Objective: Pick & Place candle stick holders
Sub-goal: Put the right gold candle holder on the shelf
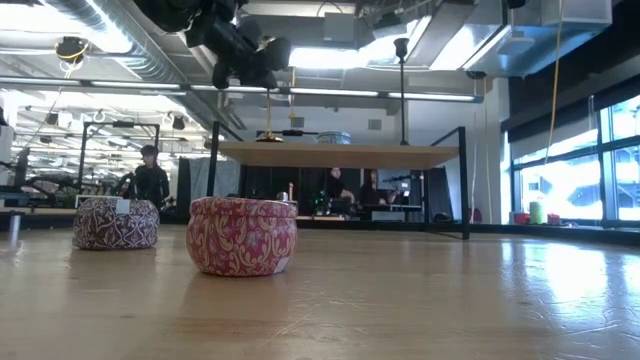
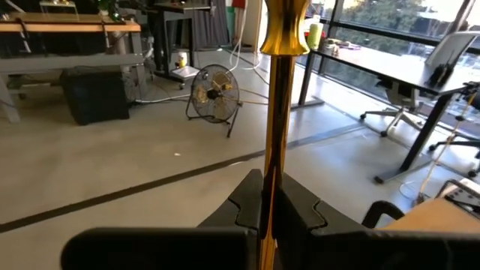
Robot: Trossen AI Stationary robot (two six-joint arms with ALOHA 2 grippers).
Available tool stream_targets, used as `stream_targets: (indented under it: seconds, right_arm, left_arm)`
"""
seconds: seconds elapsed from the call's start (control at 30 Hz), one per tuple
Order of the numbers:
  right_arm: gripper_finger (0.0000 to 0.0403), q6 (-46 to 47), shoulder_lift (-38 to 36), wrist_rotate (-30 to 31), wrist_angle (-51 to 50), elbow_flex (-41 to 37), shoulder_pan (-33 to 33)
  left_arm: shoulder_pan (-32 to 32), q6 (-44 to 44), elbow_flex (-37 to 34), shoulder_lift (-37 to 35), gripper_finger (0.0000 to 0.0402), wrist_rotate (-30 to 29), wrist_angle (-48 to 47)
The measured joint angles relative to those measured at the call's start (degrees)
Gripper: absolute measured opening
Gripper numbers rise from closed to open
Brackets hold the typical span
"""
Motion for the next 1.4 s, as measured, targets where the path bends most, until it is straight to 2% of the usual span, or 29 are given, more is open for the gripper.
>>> stream_targets:
  seconds: [0.57, 1.4]
  right_arm:
    - [0.0156, 0.2, 2.1, 0.4, 0.9, 0.0, 0.0]
    - [0.0156, 1.3, 3.4, 0.4, 1.6, 0.0, -0.2]
  left_arm:
    - [1.6, 0.2, 0.1, 1.5, 0.001, 4.0, -1.7]
    - [-0.1, 0.8, 0.1, 3.2, 0.001, 1.1, 0.0]
